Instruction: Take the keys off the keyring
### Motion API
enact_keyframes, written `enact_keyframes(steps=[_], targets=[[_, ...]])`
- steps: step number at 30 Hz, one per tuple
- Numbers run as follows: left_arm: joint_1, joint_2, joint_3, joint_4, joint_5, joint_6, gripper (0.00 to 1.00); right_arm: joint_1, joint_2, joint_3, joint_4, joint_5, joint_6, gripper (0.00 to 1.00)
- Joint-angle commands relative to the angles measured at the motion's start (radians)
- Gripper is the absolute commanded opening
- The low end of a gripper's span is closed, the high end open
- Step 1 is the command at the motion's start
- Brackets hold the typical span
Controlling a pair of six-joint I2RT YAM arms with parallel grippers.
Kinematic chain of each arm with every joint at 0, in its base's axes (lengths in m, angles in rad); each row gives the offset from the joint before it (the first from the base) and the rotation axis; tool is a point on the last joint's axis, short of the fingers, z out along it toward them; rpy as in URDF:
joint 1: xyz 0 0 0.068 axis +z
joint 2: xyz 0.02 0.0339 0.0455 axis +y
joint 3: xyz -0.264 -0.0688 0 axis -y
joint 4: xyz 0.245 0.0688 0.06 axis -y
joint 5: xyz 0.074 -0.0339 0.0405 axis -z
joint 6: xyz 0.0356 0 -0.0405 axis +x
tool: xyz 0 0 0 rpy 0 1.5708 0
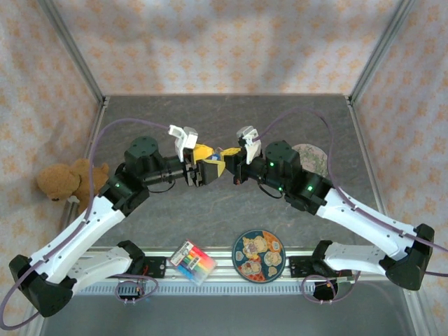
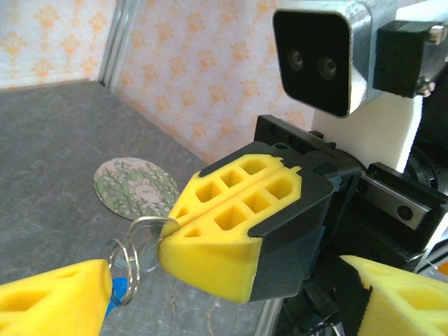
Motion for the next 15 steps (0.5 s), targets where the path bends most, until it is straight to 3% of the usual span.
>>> enact_keyframes(steps=[1, 4, 8, 15], targets=[[0.009, -0.037, 0.017, -0.018, -0.048, 0.031, 0.82, -0.006, -0.041, 0.010, 0.031, -0.018, 0.009, 0.00], [0.024, -0.051, 0.020, -0.018, -0.055, 0.031, 0.83, -0.008, -0.058, 0.003, 0.033, -0.029, 0.012, 0.00], [0.058, -0.051, 0.022, 0.005, -0.014, 0.010, 0.85, -0.062, -0.082, -0.012, 0.064, -0.151, 0.050, 0.00], [0.156, 0.016, 0.016, 0.204, 0.200, -0.142, 0.85, -0.258, -0.067, -0.003, 0.170, -0.517, 0.184, 0.00]])
